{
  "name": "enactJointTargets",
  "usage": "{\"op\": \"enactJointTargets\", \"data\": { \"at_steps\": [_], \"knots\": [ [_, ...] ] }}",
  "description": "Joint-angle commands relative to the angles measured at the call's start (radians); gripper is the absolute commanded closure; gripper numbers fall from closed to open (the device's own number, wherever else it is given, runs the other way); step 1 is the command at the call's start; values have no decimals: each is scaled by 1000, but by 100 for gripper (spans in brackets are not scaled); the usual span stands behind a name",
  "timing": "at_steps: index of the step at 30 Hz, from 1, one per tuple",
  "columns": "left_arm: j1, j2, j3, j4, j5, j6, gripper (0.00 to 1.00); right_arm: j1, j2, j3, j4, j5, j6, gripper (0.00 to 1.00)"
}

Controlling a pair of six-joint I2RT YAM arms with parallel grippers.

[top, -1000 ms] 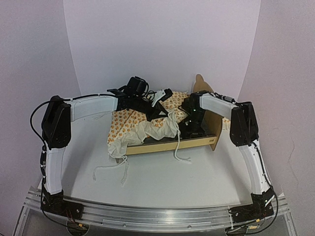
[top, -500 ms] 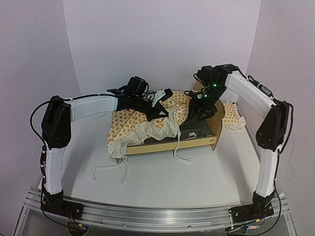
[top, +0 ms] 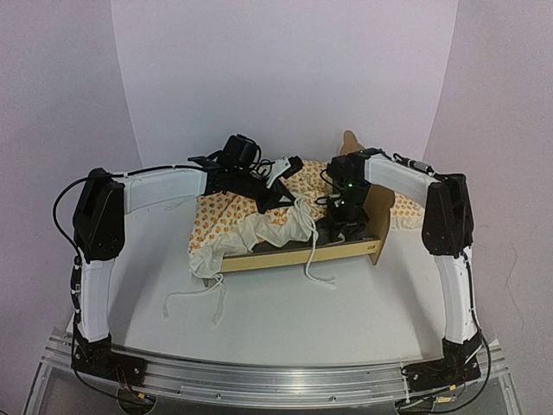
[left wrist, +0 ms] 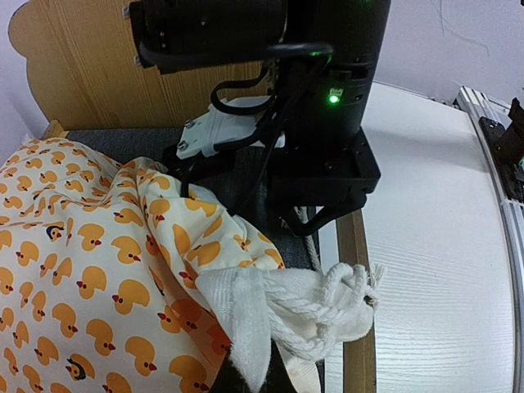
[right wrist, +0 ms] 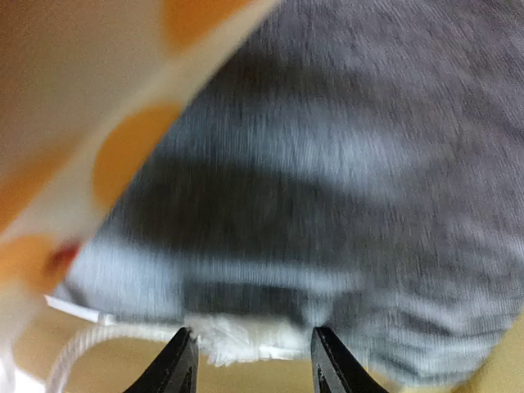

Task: Set up the pet bed

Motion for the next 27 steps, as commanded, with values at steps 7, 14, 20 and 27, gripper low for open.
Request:
{"op": "enactJointTargets", "data": {
  "at_steps": [7,14,20,27],
  "knots": [
    [2,-48,13,1,-10,21,100,5,-80,-137,112,-57,-1,100],
    [2,-41,18,3,-10,24,100,4,-122,-192,-69,-207,-138,100],
    [2,-44,1,-9,6,20,100,3,130,-25,-227,-204,-234,100],
    [-37,-61,-30,-48,49,56,100,-2,283,88,-338,-132,-223,73]
  ]
}}
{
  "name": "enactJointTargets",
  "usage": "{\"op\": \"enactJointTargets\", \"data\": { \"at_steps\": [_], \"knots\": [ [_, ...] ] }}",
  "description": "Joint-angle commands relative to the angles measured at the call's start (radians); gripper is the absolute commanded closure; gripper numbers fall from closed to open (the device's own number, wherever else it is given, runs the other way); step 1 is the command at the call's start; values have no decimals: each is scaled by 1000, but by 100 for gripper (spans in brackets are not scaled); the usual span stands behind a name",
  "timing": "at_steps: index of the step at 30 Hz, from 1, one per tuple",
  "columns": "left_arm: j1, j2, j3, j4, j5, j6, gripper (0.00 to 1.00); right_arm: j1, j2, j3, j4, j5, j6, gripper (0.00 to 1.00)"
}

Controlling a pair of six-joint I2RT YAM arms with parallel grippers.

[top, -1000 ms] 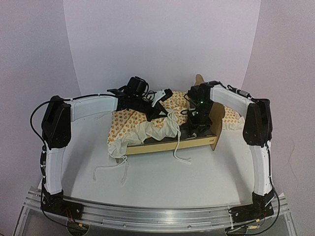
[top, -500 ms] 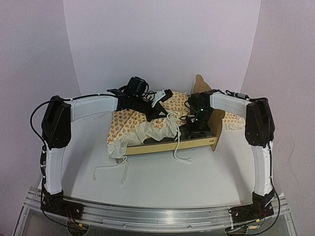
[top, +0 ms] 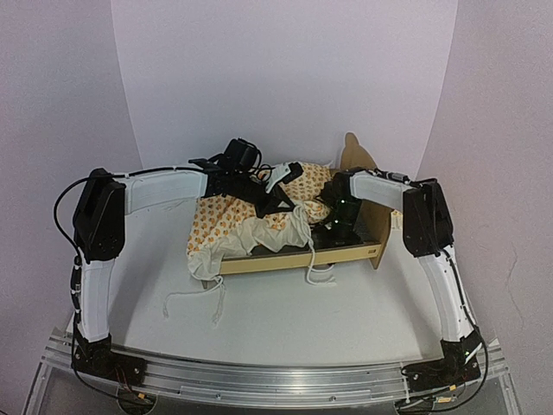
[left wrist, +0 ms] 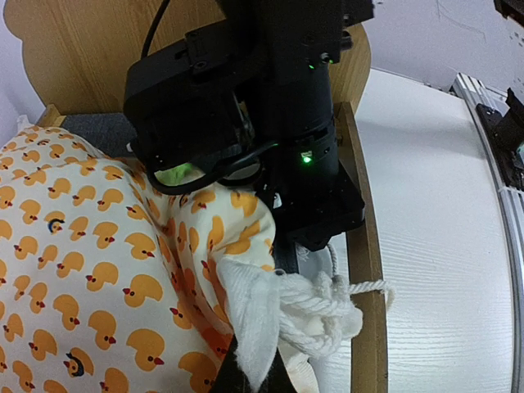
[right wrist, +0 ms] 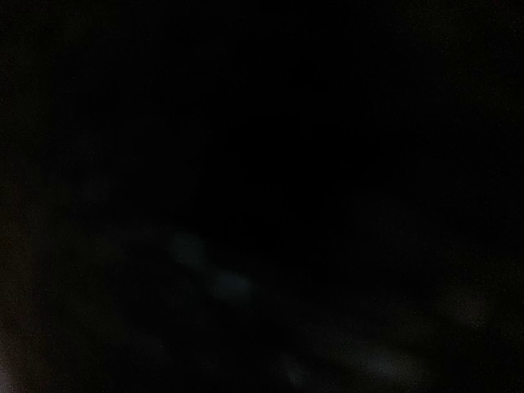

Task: Set up the pet bed

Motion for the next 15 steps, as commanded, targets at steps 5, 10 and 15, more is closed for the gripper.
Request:
{"op": "enactJointTargets", "data": {
  "at_steps": [5,10,15],
  "knots": [
    [-31,-57,5,-35,41,37,100,-5,-46,44,-199,105,53,60],
    [-30,-54,14,-41,39,52,100,-5,-151,153,-197,110,99,54],
    [-31,-52,9,-41,43,45,100,-5,-260,175,-171,88,126,53]
  ]
}}
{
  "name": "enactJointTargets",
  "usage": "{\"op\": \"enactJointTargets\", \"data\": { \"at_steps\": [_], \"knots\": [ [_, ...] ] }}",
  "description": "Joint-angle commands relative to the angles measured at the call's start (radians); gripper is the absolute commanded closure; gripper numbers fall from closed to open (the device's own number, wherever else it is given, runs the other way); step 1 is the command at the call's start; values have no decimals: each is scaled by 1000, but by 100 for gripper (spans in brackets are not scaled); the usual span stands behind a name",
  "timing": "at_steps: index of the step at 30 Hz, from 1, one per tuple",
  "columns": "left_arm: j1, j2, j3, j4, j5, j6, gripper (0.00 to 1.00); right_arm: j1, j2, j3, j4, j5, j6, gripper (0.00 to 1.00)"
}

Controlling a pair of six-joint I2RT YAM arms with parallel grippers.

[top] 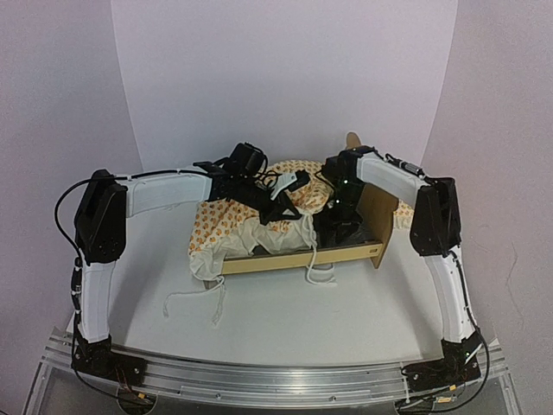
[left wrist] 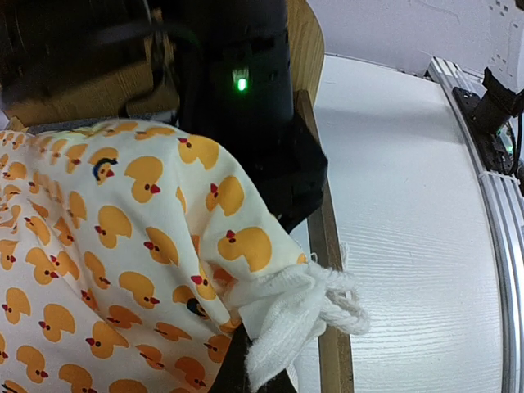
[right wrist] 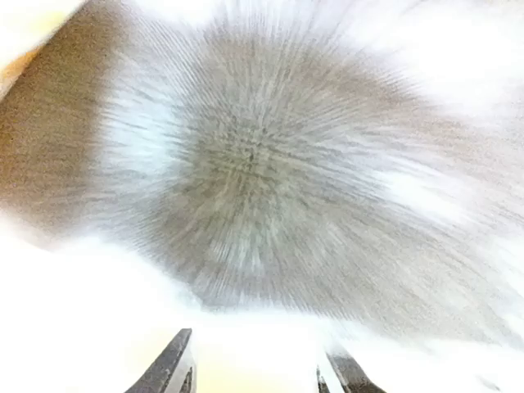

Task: Set up the pet bed

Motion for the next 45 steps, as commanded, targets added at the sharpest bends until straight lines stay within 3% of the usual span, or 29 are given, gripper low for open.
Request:
{"op": "enactJointTargets", "data": {
  "at_steps": [1,5,9,12,15,18,22,30,36,38,41,42,45],
  "knots": [
    [4,-51,15,-19,21,16,100,-11,-180,59,-119,6,38,53],
    [-11,-39,29,-94,43,76,99,-11,-248,26,-61,-65,59,53],
    [-43,-36,40,-196,45,190,89,-12,-320,-70,-46,50,138,52],
    [-67,-20,67,-260,50,239,69,-14,-410,-168,0,114,197,51],
    [-132,40,131,-358,-31,299,50,-13,-539,-275,131,87,248,48],
    [-148,90,162,-379,-79,249,37,26,-691,-458,283,72,228,38],
    [-151,118,153,-371,-159,235,32,71,-931,-833,602,-50,182,40],
    [-178,156,94,-340,-337,251,34,149,-1302,-1571,1393,-74,127,46],
    [-177,178,62,-333,-372,283,38,176,-1207,-1643,1518,-68,84,48],
    [-177,180,60,-328,-365,275,54,177,-1173,-1673,1576,-49,53,47],
    [-177,178,105,-352,-329,250,94,179,-1110,-1709,1654,-33,-37,47],
    [-176,176,135,-377,-311,241,99,181,-1085,-1710,1676,-21,-67,47],
    [-174,162,217,-458,-270,224,100,190,-1004,-1691,1709,8,-166,47]
  ]
}}
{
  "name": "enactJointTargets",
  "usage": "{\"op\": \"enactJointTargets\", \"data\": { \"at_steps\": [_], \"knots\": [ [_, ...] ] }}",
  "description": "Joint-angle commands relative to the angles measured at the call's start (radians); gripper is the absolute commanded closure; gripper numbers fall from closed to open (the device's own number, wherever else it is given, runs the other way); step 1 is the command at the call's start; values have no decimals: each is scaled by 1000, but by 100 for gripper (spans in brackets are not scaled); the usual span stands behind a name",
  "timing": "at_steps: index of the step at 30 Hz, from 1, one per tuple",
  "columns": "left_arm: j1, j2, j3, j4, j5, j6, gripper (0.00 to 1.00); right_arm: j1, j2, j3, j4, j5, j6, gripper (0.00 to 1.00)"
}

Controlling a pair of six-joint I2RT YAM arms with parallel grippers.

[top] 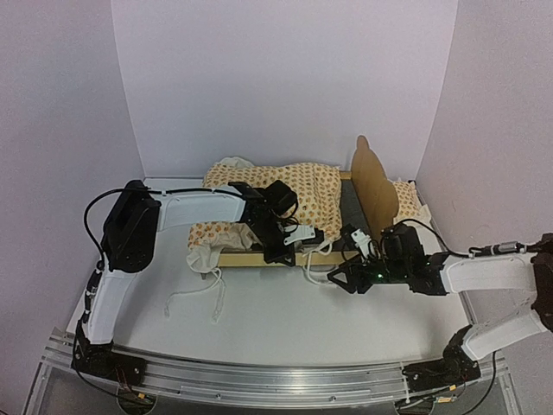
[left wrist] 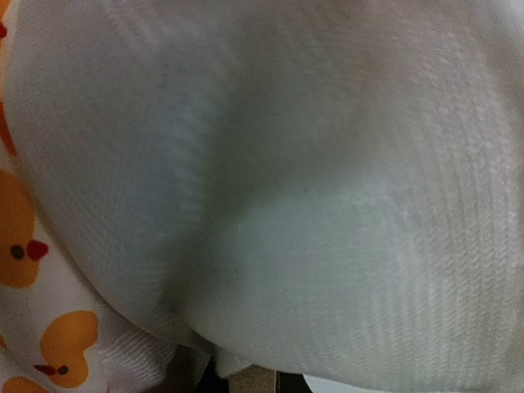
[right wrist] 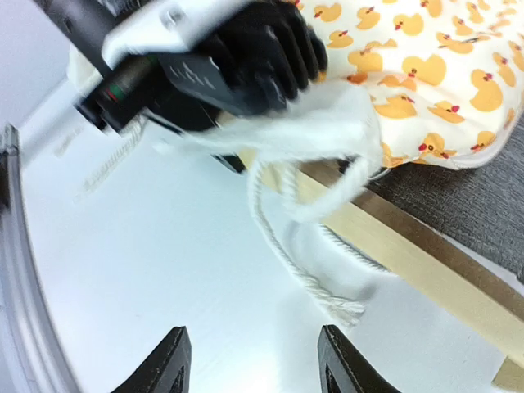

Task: Set up the pet bed

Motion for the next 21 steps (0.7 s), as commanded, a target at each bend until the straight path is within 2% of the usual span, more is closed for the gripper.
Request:
{"op": "enactJointTargets", "data": {
  "at_steps": [1,6,10,17,21],
  "knots": [
    [-16,-8,137,-112,70,65,100,18,108,17,141,53,-174,48],
    [20,-23,313,-247,110,-4,100,132,106,-1,218,188,-210,44],
    [23,-45,364,-257,110,-49,100,245,92,-31,278,374,-176,40],
    [23,-73,452,-277,160,-78,100,260,239,-85,586,628,-94,28],
    [23,-106,441,-249,190,-83,100,260,362,-33,687,631,-53,27]
  ]
}}
